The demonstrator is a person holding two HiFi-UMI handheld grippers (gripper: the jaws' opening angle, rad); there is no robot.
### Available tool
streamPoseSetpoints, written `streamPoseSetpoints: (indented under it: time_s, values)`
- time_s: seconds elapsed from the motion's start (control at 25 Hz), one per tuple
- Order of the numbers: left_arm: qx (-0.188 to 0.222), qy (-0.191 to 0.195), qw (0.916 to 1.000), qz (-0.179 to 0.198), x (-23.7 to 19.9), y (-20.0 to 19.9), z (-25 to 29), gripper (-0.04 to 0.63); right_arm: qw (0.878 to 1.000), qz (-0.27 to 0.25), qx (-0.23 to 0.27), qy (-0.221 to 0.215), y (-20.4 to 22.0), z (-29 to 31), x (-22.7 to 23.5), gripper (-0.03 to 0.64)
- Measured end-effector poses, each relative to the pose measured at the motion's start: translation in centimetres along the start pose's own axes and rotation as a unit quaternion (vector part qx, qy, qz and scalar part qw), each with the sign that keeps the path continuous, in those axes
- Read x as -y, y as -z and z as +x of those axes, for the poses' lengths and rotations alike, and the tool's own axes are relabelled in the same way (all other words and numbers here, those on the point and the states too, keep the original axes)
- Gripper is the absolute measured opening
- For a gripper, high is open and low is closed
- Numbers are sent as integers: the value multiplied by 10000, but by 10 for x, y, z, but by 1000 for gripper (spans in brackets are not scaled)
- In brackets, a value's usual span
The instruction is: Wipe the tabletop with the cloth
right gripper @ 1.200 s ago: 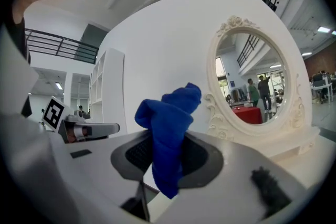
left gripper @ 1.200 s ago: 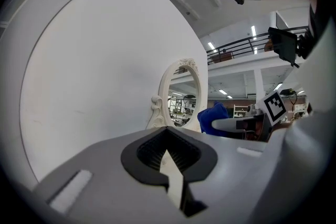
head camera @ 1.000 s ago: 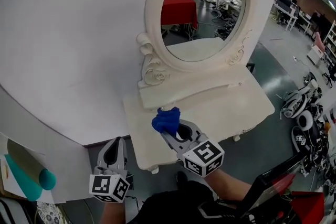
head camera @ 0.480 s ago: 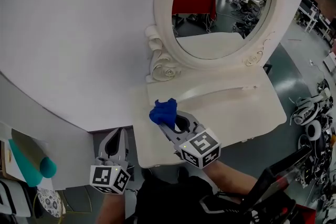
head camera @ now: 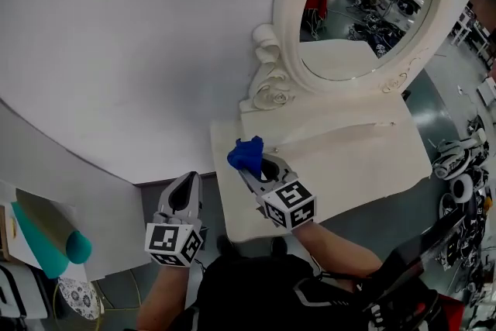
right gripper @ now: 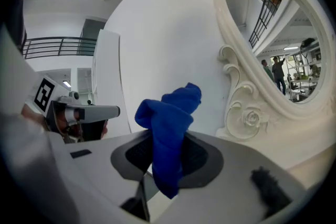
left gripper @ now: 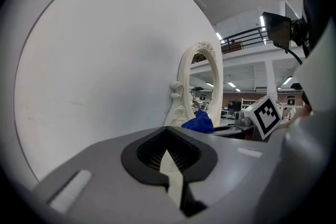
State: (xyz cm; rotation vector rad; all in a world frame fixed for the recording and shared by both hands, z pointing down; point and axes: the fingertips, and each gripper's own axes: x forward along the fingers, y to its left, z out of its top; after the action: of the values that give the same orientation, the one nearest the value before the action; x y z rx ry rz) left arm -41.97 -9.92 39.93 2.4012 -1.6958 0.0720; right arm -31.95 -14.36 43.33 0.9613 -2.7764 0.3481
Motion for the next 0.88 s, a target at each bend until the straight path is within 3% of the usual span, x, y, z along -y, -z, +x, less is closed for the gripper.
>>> streamPoseSetpoints:
  time_s: [0.4,0.68,0.88]
  values:
    - [-531,179,9983,-168,-58,52,10,9,9966,113,-740,353,74,73,-5,120]
    - [-875,544,9944,-245,-70,92,13,9,9898,242,-1256,624,130,111,-9,120]
    - [-1151,569,9911,-362,-86,122,16,9,9839,304,-1539,861,159,133,-7,120]
